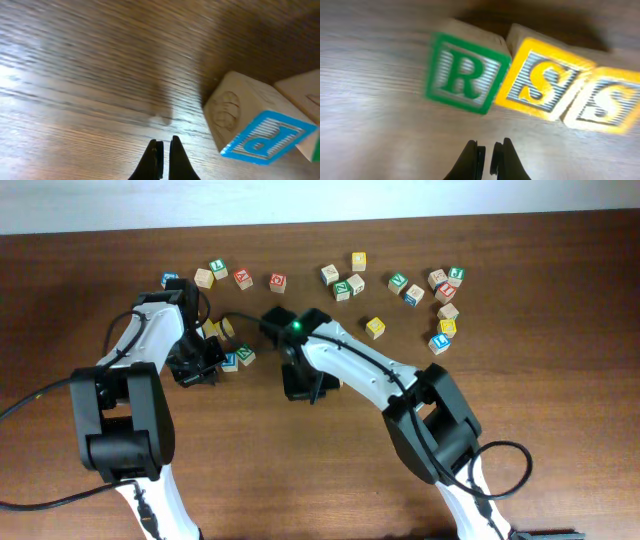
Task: Spell out RSS
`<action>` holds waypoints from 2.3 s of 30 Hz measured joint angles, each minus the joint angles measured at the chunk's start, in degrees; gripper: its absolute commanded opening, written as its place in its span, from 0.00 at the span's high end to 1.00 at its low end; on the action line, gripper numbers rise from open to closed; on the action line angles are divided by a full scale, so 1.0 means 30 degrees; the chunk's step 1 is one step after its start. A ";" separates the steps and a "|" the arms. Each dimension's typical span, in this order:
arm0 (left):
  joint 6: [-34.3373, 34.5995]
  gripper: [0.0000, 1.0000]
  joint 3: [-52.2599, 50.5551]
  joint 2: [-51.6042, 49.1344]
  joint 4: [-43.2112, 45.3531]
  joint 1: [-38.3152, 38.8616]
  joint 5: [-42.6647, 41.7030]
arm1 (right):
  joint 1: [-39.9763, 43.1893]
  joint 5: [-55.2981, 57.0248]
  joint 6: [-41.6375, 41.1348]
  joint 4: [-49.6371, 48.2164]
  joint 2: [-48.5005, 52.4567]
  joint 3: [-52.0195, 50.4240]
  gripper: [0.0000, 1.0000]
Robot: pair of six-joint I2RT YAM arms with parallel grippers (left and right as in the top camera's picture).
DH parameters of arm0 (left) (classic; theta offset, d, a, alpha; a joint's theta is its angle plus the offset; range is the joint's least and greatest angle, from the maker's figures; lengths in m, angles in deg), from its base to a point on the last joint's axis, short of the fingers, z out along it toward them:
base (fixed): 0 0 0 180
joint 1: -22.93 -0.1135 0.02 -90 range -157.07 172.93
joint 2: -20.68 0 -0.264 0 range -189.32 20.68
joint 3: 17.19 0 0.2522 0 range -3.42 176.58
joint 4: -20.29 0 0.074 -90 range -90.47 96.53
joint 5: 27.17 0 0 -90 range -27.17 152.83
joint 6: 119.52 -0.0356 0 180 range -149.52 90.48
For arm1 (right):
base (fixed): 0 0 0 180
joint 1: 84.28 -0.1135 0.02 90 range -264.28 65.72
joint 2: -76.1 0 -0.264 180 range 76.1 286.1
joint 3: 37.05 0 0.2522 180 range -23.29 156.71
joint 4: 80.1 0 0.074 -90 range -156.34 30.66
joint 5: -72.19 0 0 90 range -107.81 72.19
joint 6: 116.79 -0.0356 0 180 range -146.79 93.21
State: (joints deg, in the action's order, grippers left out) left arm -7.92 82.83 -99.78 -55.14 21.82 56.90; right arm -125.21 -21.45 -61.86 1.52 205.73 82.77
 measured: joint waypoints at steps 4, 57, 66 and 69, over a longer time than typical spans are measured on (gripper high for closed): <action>-0.1668 1.00 0.0000 0.0000 0.0000 0.0168 -0.1209 | 0.0707 0.0000 0.0109 0.2368 -0.0007 0.2616 0.96; -0.0255 1.00 0.0000 0.0000 0.3315 0.7009 -0.2885 | 0.5457 -0.3621 0.2871 -0.1151 0.0000 -0.1625 0.96; -0.0255 1.00 0.0000 0.0000 0.3213 0.7133 -0.2878 | 0.5479 -0.3621 0.3490 -0.1348 0.0000 -0.1632 0.96; -0.0262 1.00 0.0000 0.0000 0.3213 0.7133 -0.2878 | 0.5501 -0.3621 0.4146 -0.1392 0.0000 -0.1632 0.96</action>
State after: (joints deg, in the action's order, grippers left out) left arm -8.70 82.83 -99.78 -45.50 43.22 48.27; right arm -108.71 -32.31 -49.42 -2.66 205.73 77.88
